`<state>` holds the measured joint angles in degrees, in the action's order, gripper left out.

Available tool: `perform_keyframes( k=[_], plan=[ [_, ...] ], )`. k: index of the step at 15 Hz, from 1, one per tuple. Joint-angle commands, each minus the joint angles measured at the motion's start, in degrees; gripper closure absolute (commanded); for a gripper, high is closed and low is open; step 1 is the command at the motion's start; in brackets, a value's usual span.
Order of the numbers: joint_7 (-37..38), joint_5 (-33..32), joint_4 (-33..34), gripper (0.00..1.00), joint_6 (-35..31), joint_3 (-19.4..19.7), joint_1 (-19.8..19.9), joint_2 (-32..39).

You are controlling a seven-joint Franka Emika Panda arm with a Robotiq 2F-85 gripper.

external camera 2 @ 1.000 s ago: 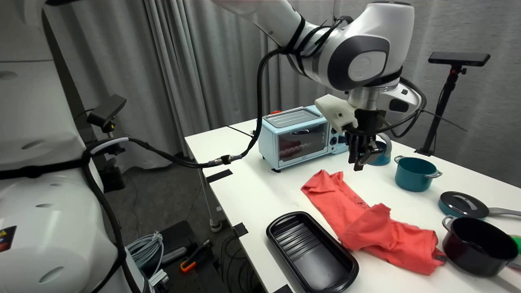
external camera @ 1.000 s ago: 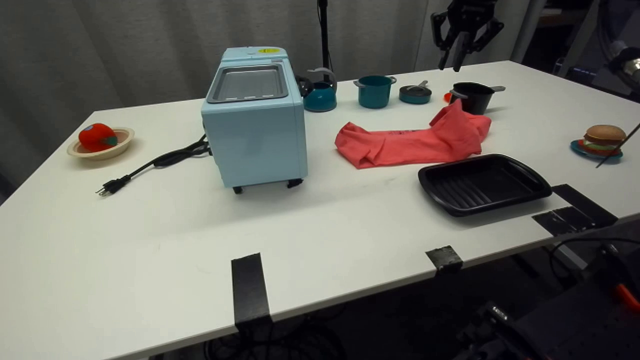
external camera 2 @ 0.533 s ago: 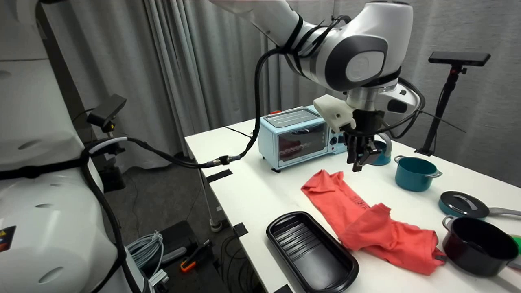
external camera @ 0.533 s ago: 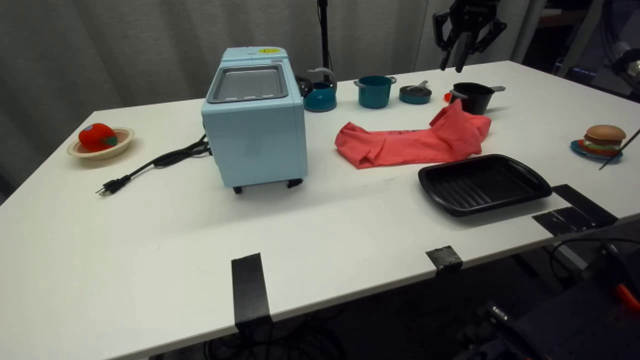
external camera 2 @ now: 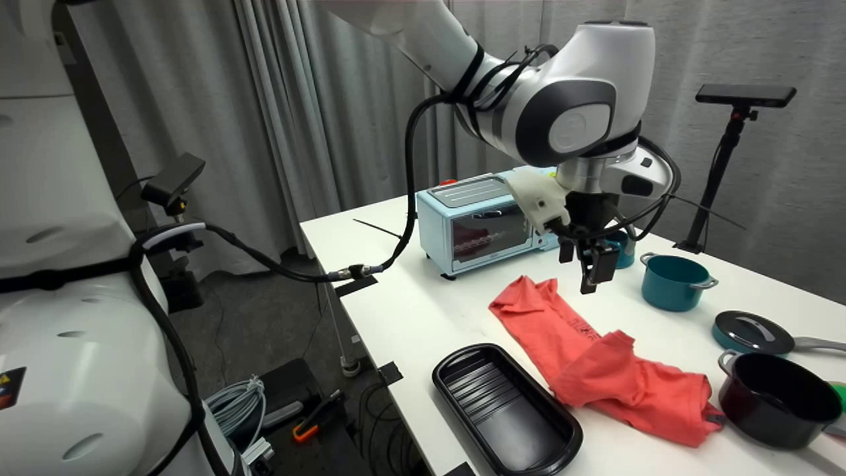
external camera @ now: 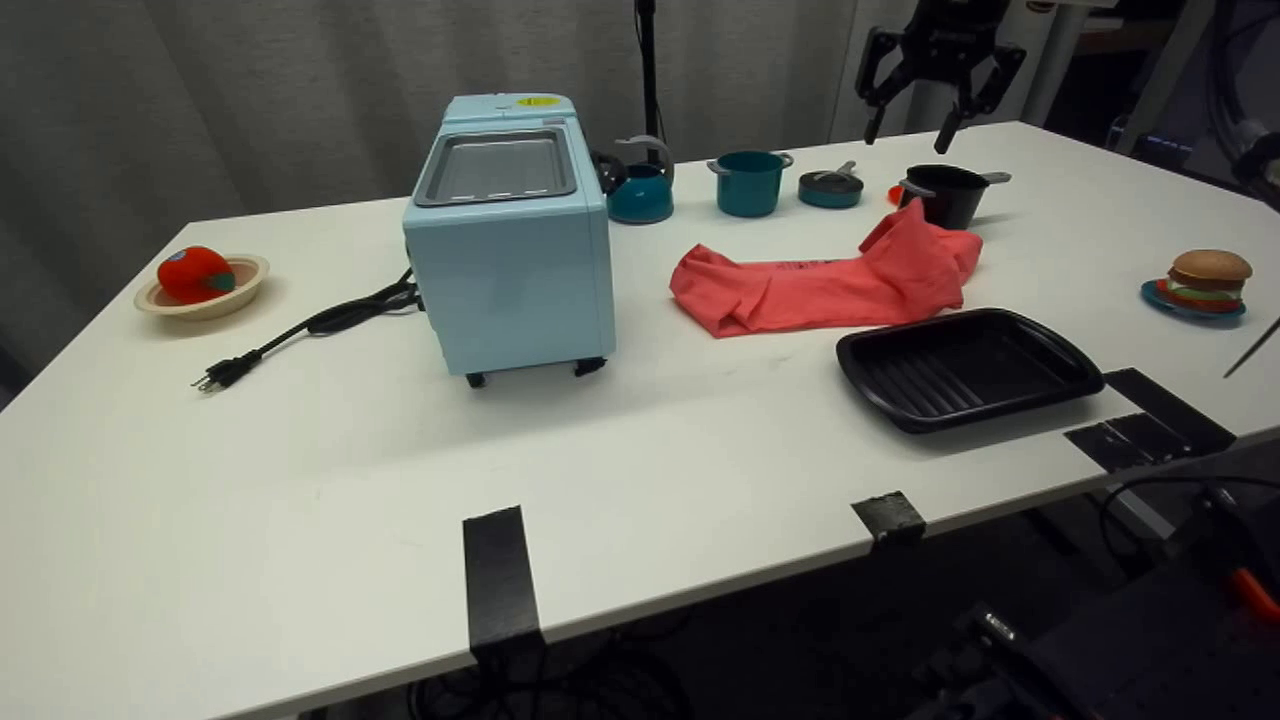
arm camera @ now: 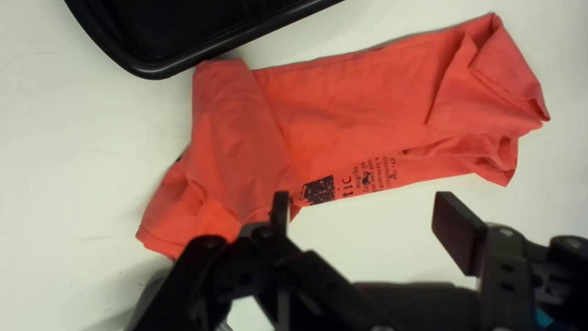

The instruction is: Unfold the orange shirt

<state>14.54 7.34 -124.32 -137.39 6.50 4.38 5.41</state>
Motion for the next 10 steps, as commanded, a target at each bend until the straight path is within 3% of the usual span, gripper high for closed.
perform_keyframes(
  k=[1, 7, 8, 10],
  plan=[
    [1.18, -1.02, -8.93, 0.00, -8.32, -0.24, -0.07, -6.00],
    [-3.56, 1.62, -20.77, 0.00, -16.69, -0.39, 0.42, -14.13],
    [-1.02, 0.21, -15.49, 0.00, -14.76, -0.62, 0.49, -8.75],
    [-1.75, 0.52, -18.20, 0.00, -15.56, -0.68, 0.54, -11.08]
  ],
)
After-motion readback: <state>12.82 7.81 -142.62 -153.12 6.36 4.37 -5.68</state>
